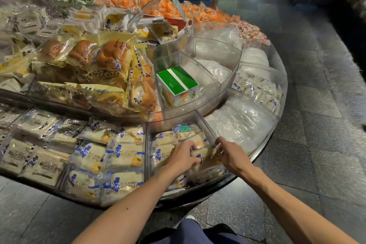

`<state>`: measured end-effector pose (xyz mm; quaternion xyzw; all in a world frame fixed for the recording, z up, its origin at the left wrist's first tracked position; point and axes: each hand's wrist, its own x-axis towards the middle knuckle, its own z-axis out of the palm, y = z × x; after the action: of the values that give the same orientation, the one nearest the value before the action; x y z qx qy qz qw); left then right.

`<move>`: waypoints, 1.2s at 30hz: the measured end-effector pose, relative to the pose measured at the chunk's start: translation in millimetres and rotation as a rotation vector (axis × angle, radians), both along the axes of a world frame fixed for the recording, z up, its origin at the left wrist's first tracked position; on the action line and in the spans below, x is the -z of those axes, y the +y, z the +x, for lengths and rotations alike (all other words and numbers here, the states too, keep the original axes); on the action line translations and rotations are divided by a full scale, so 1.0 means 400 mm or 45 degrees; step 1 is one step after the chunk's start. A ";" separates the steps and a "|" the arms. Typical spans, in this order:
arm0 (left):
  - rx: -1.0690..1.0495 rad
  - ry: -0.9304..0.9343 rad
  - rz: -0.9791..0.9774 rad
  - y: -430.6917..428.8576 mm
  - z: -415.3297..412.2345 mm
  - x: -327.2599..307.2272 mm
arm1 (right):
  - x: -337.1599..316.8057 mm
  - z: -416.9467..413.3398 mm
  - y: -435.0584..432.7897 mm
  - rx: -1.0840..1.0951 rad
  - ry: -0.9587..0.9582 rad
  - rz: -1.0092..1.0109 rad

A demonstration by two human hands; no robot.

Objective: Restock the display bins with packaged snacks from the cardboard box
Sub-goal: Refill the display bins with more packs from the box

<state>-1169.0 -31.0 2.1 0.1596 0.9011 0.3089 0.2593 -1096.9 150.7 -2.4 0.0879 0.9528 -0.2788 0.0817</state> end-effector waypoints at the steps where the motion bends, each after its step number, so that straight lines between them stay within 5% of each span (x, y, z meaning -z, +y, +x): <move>1: 0.032 0.052 -0.046 0.003 0.004 0.011 | 0.004 -0.002 -0.009 -0.024 0.005 0.045; 8: 0.273 0.397 -0.372 0.016 0.010 0.058 | 0.044 -0.017 -0.028 -0.321 0.252 0.769; 15: 0.383 0.507 -0.467 0.009 0.006 0.081 | 0.085 0.010 -0.015 -0.373 0.215 0.831; 18: 0.341 0.415 -0.311 -0.031 0.007 0.053 | 0.079 0.002 -0.026 -0.319 0.167 0.784; 26: -0.503 0.376 0.018 -0.333 0.125 -0.208 | -0.160 -0.065 -0.311 -0.673 0.273 0.192; 32: -1.424 0.497 -0.346 -0.716 0.553 -0.442 | -0.309 0.079 -0.753 -1.568 0.274 -0.181; 36: -2.071 0.353 -0.457 -0.671 1.025 -0.468 | -0.301 0.358 -0.947 -2.187 0.122 -0.389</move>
<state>-759.0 -299.6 189.2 -0.5460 0.7944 0.2292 -0.1354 -953.8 -228.2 118.1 -0.6845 0.6439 -0.2489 0.2342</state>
